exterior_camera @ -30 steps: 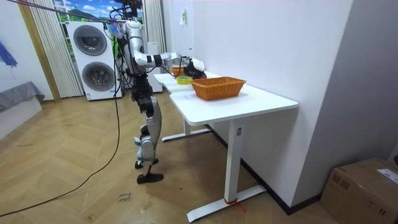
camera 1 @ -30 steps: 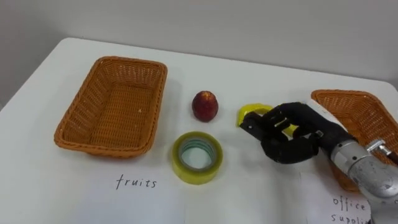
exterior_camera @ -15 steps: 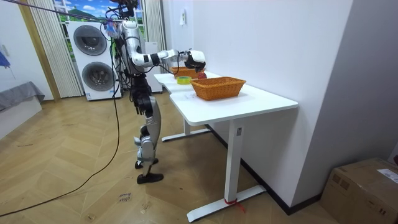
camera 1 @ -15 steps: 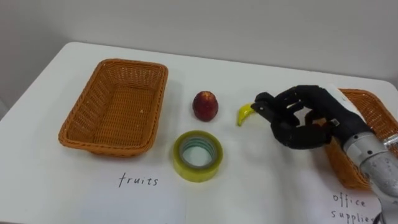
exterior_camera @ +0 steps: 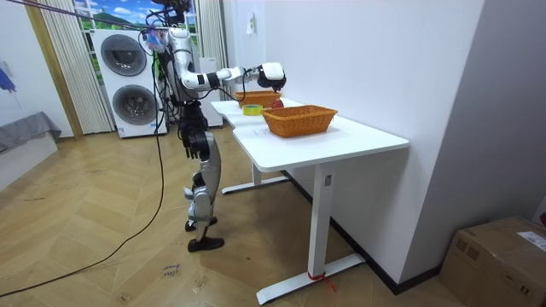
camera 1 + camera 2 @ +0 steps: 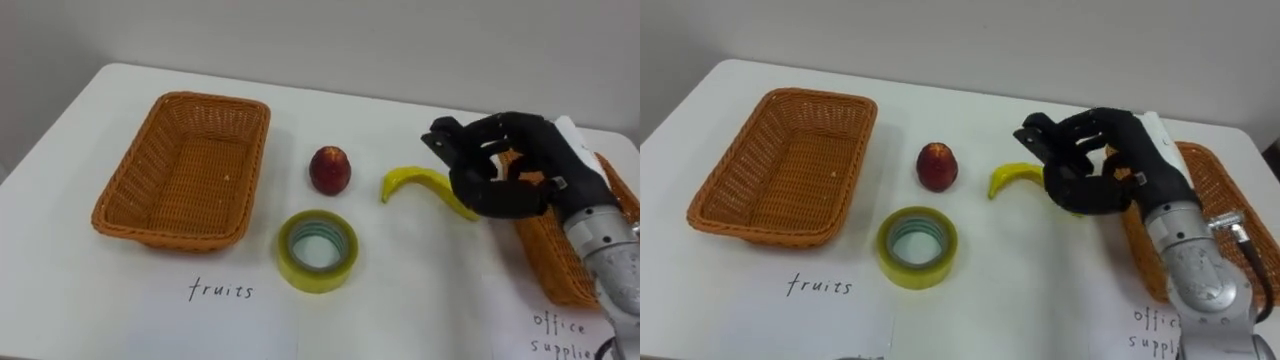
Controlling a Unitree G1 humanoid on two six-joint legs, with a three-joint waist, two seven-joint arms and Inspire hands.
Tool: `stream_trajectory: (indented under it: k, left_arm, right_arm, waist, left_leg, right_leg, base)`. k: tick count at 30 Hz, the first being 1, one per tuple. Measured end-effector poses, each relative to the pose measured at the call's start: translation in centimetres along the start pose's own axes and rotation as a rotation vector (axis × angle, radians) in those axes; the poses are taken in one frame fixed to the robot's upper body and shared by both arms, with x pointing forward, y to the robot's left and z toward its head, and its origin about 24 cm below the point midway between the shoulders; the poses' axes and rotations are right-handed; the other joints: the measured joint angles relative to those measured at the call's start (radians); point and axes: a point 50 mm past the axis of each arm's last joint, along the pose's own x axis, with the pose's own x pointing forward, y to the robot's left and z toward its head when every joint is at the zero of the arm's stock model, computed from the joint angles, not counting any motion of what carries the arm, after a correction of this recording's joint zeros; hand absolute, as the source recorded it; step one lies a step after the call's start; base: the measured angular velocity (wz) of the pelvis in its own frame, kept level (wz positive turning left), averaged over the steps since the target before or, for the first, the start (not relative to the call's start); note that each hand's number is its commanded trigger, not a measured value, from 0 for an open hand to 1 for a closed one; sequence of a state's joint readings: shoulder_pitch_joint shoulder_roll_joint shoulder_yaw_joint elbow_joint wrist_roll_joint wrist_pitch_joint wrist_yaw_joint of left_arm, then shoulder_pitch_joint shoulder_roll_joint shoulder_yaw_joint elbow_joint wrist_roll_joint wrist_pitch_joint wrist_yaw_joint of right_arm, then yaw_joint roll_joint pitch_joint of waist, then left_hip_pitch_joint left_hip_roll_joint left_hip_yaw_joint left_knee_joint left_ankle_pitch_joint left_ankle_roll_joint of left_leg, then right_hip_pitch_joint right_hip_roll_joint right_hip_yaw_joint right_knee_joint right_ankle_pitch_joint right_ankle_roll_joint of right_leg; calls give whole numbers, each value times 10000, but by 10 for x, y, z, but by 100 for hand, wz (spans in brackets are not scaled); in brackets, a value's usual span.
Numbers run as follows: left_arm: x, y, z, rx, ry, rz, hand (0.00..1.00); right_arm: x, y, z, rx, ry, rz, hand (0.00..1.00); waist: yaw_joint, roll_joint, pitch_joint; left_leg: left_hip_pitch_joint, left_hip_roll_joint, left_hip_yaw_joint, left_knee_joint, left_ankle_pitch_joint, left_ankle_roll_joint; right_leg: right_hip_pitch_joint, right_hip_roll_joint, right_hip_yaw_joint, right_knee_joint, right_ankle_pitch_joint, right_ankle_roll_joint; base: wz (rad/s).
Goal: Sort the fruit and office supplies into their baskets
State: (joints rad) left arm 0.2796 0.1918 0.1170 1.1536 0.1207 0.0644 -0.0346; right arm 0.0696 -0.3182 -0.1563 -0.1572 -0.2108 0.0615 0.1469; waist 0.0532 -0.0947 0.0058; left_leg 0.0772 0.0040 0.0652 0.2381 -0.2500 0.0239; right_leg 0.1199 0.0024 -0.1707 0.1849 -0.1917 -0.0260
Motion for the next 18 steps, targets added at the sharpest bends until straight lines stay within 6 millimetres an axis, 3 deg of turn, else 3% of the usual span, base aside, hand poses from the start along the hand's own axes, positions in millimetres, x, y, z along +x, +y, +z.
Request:
stream_trajectory:
  k: [8, 18]
  left_arm:
    - [0, 9, 0, -515, 28, 309, 0]
    - [0, 9, 1, -515, -17, 313, 0]
  right_arm:
    - [-2, -17, -5, 551, 154, -1695, 100]
    - [-4, -26, -21, 734, 818, -2333, 100]
  waist:
    - [-334, -51, -30]
    - [-589, -17, -48]
  left_leg:
    - [-25, 5, 16, 0, 1, 5]
    - [42, 46, 167, -18, -1, 6]
  right_leg:
    - [-9, -10, -45, -18, -11, 15]
    - [-23, 1, 164, 10, -11, 15]
  base:
    - [0]
    - [-4]
